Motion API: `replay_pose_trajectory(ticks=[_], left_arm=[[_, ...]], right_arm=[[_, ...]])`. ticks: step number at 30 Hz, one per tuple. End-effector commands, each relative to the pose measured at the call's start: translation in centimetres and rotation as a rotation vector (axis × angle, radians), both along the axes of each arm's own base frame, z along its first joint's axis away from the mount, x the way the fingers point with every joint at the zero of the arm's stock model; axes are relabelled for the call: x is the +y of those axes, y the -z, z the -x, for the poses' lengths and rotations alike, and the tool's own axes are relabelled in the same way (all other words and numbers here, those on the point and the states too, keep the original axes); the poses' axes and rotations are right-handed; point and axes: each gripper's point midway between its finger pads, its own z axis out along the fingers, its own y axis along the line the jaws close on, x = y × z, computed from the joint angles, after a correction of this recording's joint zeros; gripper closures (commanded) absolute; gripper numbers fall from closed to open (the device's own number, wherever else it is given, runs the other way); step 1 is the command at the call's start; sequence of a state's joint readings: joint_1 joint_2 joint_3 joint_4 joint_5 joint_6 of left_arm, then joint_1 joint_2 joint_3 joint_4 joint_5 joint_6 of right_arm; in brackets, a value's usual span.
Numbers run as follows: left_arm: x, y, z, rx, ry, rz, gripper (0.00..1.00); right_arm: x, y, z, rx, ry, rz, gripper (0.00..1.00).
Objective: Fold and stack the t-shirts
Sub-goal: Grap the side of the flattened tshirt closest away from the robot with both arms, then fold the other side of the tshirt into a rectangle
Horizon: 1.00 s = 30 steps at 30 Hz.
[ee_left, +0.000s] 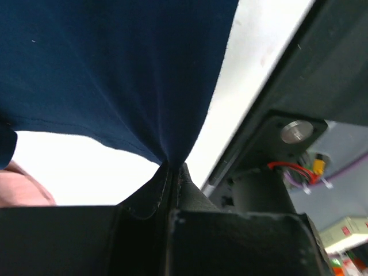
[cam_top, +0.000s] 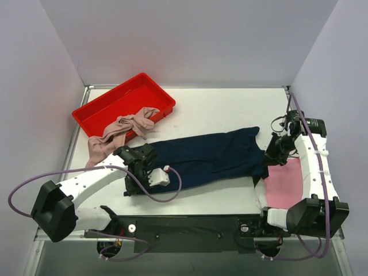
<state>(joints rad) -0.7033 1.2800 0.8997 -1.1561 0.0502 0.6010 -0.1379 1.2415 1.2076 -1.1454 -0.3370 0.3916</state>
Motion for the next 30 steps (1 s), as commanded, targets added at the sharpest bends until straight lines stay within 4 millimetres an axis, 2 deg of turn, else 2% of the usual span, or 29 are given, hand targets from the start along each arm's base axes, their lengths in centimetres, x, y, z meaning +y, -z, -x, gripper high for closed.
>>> replay_pose_trajectory(ticks=[1, 2, 3, 5, 7, 8, 9, 10, 11, 12, 14, 15, 16, 17, 19, 23, 28, 30], left_arm=[[2.0, -0.7, 4.9, 0.186, -0.02, -0.023, 1.0], [1.7, -1.3, 4.7, 0.185, -0.019, -0.005, 1.0], [1.5, -1.6, 4.4, 0.183, -0.036, 0.016, 1.0], [0.4, -2.6, 3.0, 0.157, -0.055, 0.064, 1.0], [-0.5, -3.0, 1.2, 0.134, -0.072, 0.094, 1.0], [-1.0, -2.9, 0.3, 0.125, -0.075, 0.102, 1.0], [-0.9, -2.8, -0.8, 0.105, -0.086, 0.105, 1.0], [-0.8, -2.5, -1.7, 0.11, -0.102, 0.096, 1.0], [-0.2, -2.2, -2.8, 0.095, -0.133, 0.096, 1.0], [0.0, -1.8, -3.8, 0.099, -0.157, 0.085, 1.0], [1.0, -1.3, -5.9, 0.093, -0.21, 0.058, 1.0], [1.4, -1.7, -7.1, 0.075, -0.234, 0.06, 1.0], [1.5, -1.3, -7.5, 0.098, -0.243, 0.051, 1.0], [1.6, -1.7, -8.3, 0.096, -0.252, 0.056, 1.0], [1.9, -1.4, -9.1, 0.111, -0.253, 0.049, 1.0], [2.9, 0.0, -9.3, 0.142, -0.223, -0.021, 1.0], [2.8, 0.9, -10.6, 0.138, -0.239, -0.042, 1.0], [2.7, 1.1, -11.4, 0.123, -0.251, -0.044, 0.96]], right_arm=[[-1.2, -1.4, 0.3, 0.055, -0.073, 0.055, 1.0], [-1.6, -1.2, -0.3, 0.071, -0.076, 0.069, 1.0], [-1.9, -2.0, -1.4, 0.041, -0.084, 0.079, 1.0], [-2.0, -2.2, -3.6, 0.024, -0.097, 0.078, 1.0], [-1.8, -1.7, -6.0, 0.001, -0.134, 0.061, 1.0], [-1.6, -0.7, -7.0, 0.028, -0.147, 0.044, 1.0], [-1.6, -0.7, -8.3, 0.005, -0.158, 0.044, 1.0], [-1.1, 0.3, -9.3, 0.026, -0.177, 0.027, 1.0], [-0.9, 0.2, -10.8, -0.012, -0.195, 0.029, 1.0], [-0.2, 1.2, -11.6, 0.012, -0.22, 0.012, 1.0], [0.4, 1.4, -14.4, -0.009, -0.254, 0.013, 1.0], [0.6, 1.7, -15.0, -0.008, -0.266, 0.012, 1.0], [0.5, 2.3, -16.2, -0.001, -0.271, 0.016, 1.0], [0.4, 2.5, -16.8, -0.001, -0.273, 0.016, 1.0], [0.2, 4.5, -17.7, 0.042, -0.293, 0.023, 1.0], [0.3, 6.9, -18.3, 0.092, -0.321, 0.01, 1.0], [-0.2, 7.7, -19.6, 0.078, -0.323, 0.037, 1.0], [-0.3, 8.1, -20.0, 0.075, -0.321, 0.045, 1.0]])
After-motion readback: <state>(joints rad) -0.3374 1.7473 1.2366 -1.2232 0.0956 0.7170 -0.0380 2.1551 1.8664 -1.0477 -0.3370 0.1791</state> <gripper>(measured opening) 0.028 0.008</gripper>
